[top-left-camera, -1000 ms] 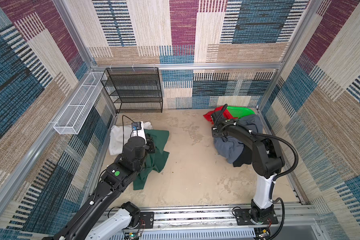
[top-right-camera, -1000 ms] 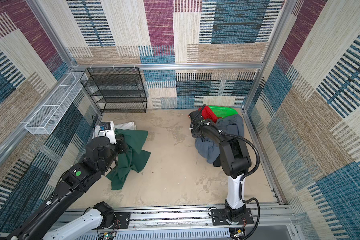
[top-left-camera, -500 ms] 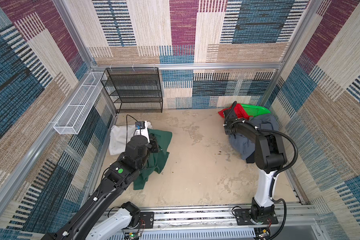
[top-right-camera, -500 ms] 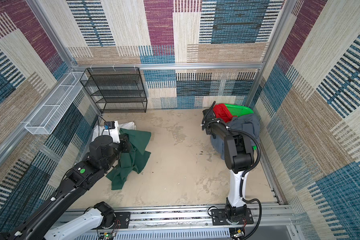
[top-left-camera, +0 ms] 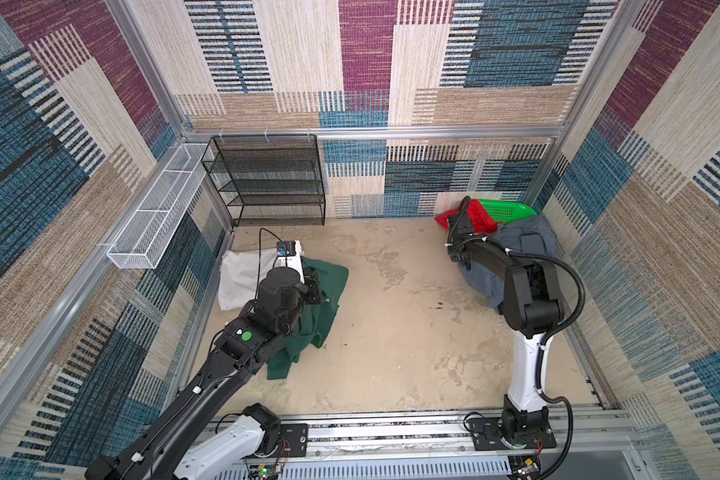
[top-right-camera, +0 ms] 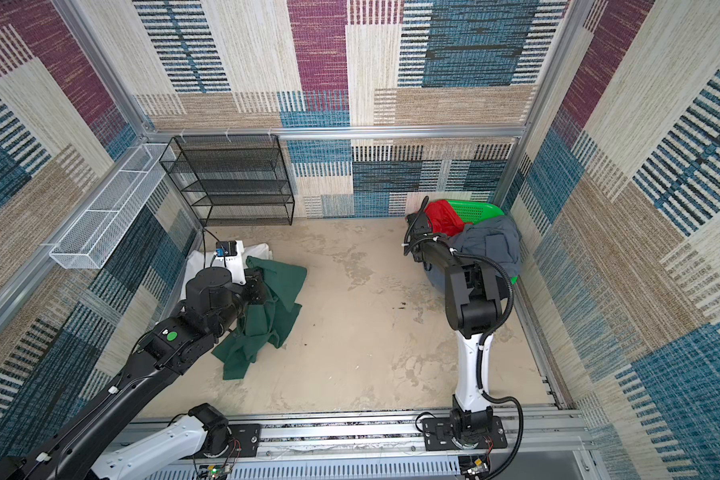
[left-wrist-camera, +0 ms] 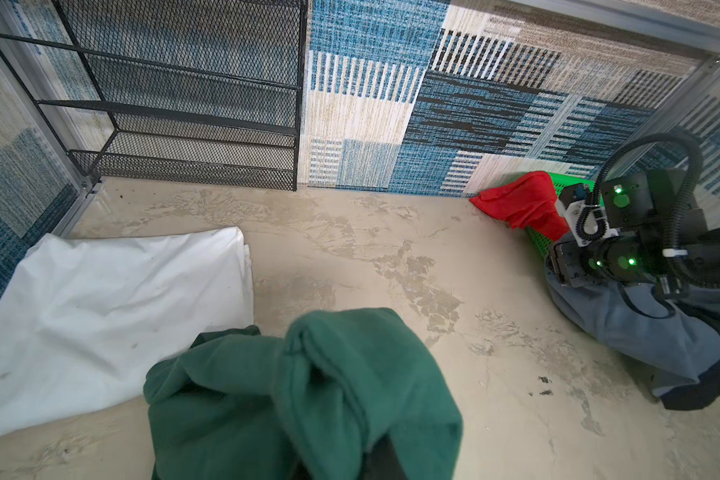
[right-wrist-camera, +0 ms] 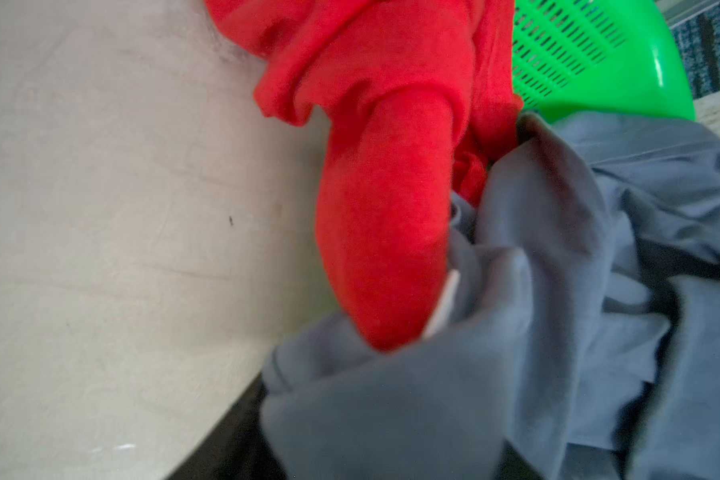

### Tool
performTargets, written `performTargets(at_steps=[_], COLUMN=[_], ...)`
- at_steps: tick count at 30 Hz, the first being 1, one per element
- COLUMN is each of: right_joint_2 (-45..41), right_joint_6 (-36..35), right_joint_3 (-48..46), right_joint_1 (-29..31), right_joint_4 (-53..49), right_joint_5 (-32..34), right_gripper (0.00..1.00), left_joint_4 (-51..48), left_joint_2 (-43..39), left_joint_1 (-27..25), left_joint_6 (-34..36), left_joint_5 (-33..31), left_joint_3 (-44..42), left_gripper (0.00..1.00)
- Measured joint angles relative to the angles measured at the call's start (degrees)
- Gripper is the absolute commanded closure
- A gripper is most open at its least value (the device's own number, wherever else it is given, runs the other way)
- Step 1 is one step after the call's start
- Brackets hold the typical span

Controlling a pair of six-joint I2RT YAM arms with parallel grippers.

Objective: Fold and stack the t-shirts

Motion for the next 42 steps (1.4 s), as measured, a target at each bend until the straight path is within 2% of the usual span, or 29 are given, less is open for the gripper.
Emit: performTargets(at_steps=[4, 8, 13, 16, 22, 28, 29, 32, 35, 36, 42], right_joint_2=[-2.05, -8.90, -20.74, -28.57, -41.88, -48.30, -49.05, -51.34, -52.98, -53.29, -53.48], right_joint_6=[1.84, 6.64, 12.83, 15.80, 21.20, 24.68, 24.96, 26.16, 27.45, 27.61, 28.92], right_joint_3=[-0.35, -2.95, -15.08, -23.91, -39.54, -49.48, -50.40, -52.98, -54.71, -55.04, -55.82], right_joint_1=[-0.02, 0.13, 0.83, 1.55, 1.38, 1.46, 1.46, 1.46, 1.46, 1.46, 1.57], right_joint_4=[-0.92, -0.20, 4.52, 7.41, 12.66, 14.69, 14.84, 15.87, 17.03, 17.35, 17.86], right_joint_5=[-0.96, -5.40, -15.39, -20.55, -26.64, -31.93, -32.02, -33.68, -35.93, -36.52, -39.56], right_gripper=[0.02, 0.02, 0.02, 0.02, 0.02, 0.02, 0.01, 0.02, 0.02, 0.02, 0.02], left_joint_4=[0.00, 0.59, 0.50, 0.31, -1.29, -3.34, -3.30, -3.21, -4.48, -4.98, -8.92], left_joint_2=[0.24, 1.62, 7.15, 13.27, 26.12, 32.61, 32.87, 35.10, 40.59, 42.62, 51.25], left_joint_1=[-0.02, 0.00, -0.02, -0.13, -2.08, -5.90, -6.03, -5.79, -4.94, -4.63, -3.52], left_joint_6=[-0.04, -0.52, -1.44, -1.46, -1.22, 2.67, 3.17, 5.14, 7.30, 7.82, 9.25], left_joint_5=[0.85, 1.22, 4.31, 7.30, 12.41, 13.92, 13.84, 11.67, 9.92, 9.77, 9.79], left_joint_3=[0.00, 0.15, 4.57, 10.19, 23.71, 37.97, 38.64, 40.22, 43.19, 44.50, 49.96], left_gripper=[1.00, 1.00, 1.00, 1.00, 1.00, 1.00, 0.96, 0.47, 0.05, 0.01, 0.01])
